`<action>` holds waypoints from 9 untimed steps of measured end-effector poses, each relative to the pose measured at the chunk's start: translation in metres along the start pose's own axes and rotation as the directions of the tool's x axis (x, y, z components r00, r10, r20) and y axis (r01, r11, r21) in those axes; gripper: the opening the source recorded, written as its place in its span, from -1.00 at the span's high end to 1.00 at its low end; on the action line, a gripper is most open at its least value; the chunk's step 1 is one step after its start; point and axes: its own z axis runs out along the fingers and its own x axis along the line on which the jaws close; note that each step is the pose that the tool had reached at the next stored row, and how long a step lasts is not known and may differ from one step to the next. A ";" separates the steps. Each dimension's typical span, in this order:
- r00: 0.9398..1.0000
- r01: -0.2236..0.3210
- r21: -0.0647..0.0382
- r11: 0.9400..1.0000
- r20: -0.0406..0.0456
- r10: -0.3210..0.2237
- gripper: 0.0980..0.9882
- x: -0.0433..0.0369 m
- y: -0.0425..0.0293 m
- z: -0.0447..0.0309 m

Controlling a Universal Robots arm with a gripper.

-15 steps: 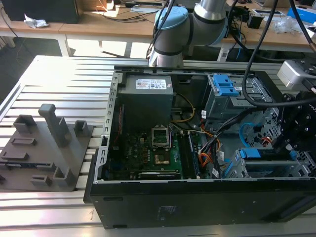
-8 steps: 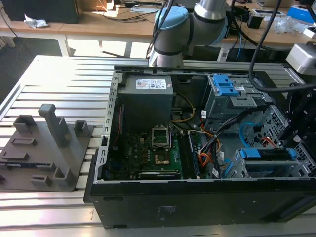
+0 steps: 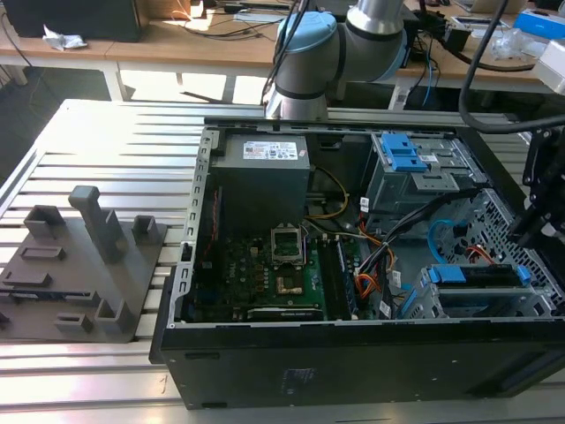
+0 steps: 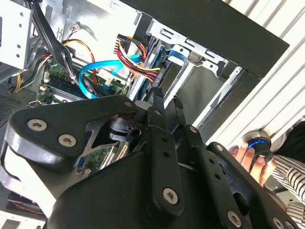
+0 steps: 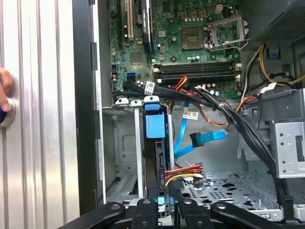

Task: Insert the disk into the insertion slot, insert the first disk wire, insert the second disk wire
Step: 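Insert the first disk wire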

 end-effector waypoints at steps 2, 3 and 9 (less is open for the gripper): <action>1.000 0.000 0.000 1.000 0.000 0.000 0.67 0.0002 0.0004 -0.0056; 1.000 0.000 0.000 1.000 0.000 0.000 0.67 0.0003 0.0005 -0.0073; 1.000 0.000 0.000 1.000 0.000 0.000 0.67 0.0012 0.0016 -0.0250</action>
